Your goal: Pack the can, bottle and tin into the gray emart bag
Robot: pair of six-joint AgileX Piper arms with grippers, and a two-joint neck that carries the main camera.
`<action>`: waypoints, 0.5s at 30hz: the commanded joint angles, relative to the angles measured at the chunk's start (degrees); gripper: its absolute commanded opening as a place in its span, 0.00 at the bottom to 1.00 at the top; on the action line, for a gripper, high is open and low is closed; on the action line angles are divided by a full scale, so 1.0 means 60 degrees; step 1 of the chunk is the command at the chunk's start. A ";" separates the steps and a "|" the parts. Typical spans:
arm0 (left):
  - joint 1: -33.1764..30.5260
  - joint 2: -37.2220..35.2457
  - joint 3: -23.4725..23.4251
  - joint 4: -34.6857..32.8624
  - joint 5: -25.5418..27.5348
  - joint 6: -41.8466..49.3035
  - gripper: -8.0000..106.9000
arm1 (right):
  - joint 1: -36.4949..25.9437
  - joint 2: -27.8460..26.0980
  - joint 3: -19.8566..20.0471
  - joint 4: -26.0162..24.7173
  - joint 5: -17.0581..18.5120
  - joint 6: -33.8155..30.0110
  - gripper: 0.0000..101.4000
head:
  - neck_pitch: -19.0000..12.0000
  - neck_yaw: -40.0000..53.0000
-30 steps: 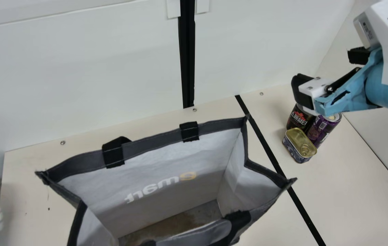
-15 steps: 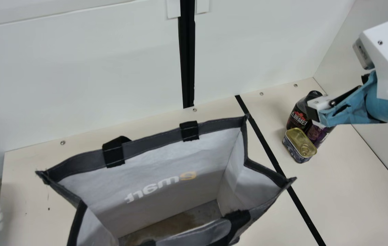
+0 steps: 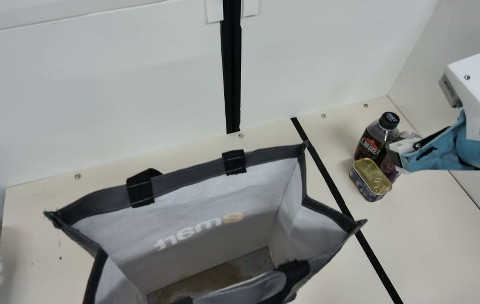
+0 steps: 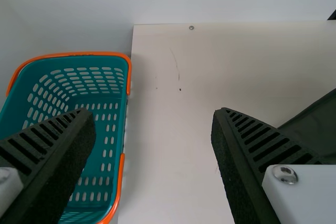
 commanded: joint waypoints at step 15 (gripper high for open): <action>0.0000 0.0000 0.0000 0.0000 0.0000 0.0000 0.85 | 0.0000 0.0000 0.0000 0.0000 0.0001 0.0000 0.90 | -0.0216 -0.0023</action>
